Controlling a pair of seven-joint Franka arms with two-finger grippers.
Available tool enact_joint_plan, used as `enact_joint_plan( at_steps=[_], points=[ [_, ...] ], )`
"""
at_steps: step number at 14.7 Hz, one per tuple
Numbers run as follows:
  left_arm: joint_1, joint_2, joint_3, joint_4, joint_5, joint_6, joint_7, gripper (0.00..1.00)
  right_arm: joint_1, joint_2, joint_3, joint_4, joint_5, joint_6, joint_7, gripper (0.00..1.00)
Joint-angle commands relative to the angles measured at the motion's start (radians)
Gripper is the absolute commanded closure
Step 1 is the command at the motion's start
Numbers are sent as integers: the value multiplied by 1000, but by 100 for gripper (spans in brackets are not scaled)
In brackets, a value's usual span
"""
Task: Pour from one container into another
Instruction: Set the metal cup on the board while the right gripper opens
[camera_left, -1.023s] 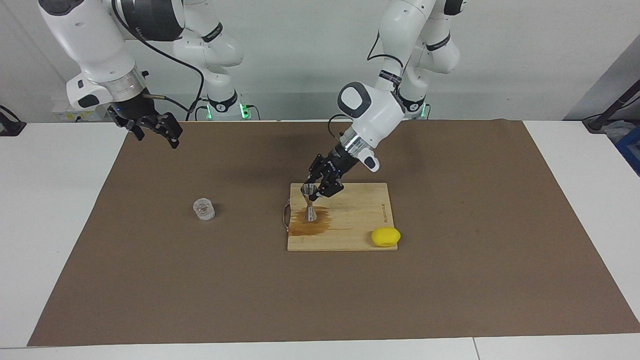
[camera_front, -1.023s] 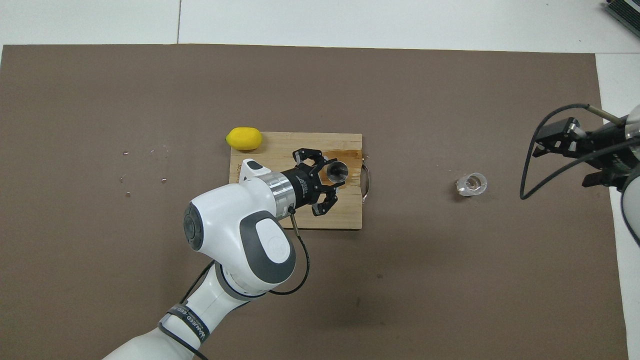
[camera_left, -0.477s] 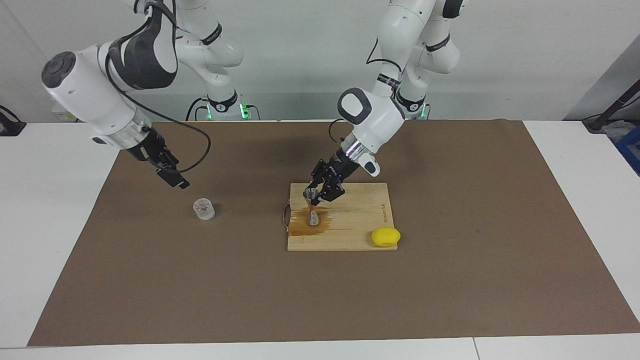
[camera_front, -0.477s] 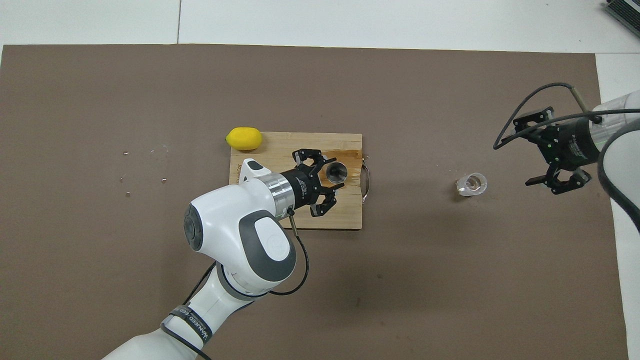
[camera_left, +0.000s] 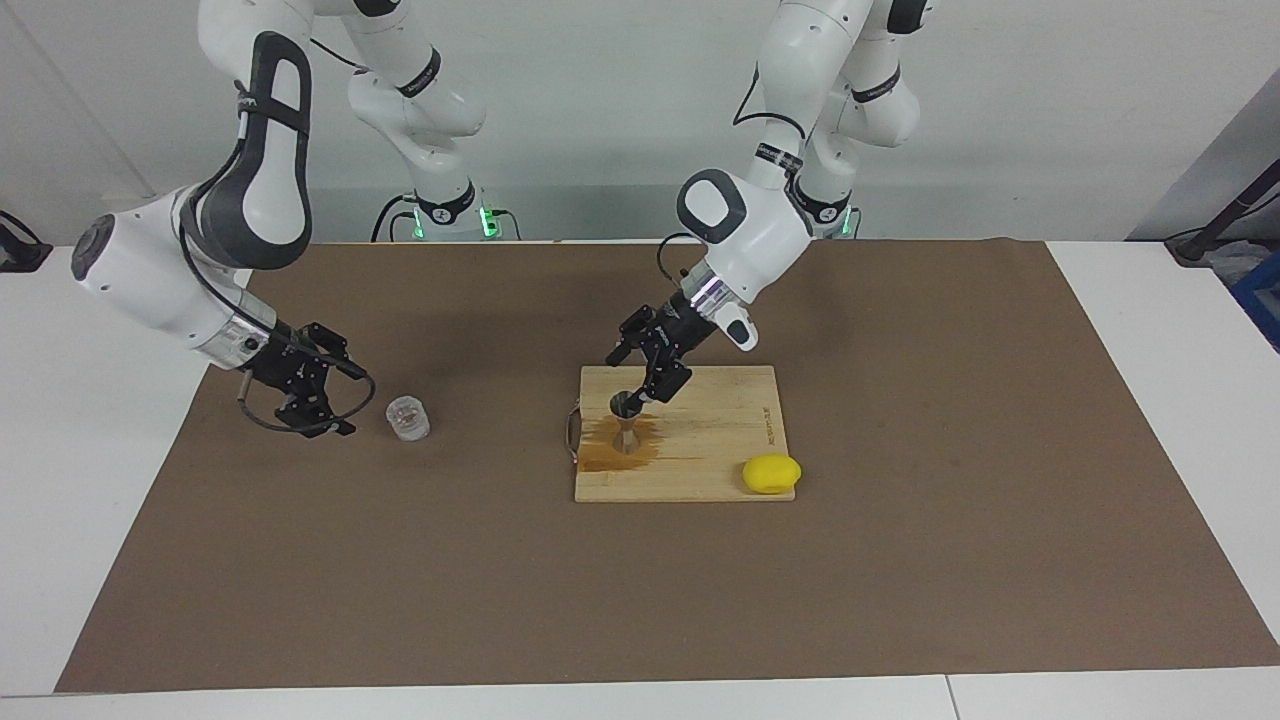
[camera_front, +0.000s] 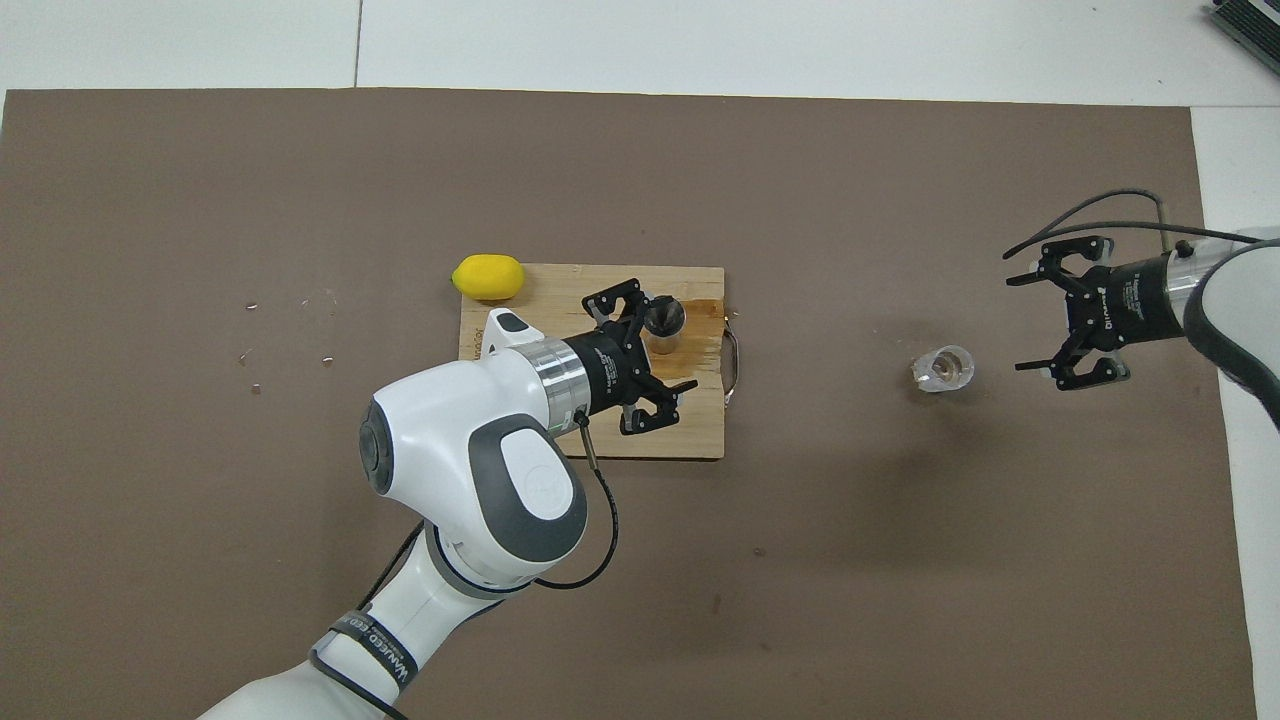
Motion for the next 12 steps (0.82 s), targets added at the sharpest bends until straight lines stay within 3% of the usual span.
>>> enact_joint_plan(
  at_steps=[1, 4, 6, 12],
  points=[
    [39, -55, 12, -11, -20, -96, 1, 0, -32, -11, 12, -84, 85, 62, 13, 0],
    [122, -104, 15, -13, 11, -253, -7, 0, -40, -3, 12, -136, 125, 112, -54, 0],
    [185, -118, 15, -6, 107, -383, -8, 0, -52, 0, 12, -177, 199, 148, -124, 0],
    [360, -99, 13, 177, 613, -797, -3, 0, -64, 112, 12, -177, 354, 143, -286, 0]
  ],
)
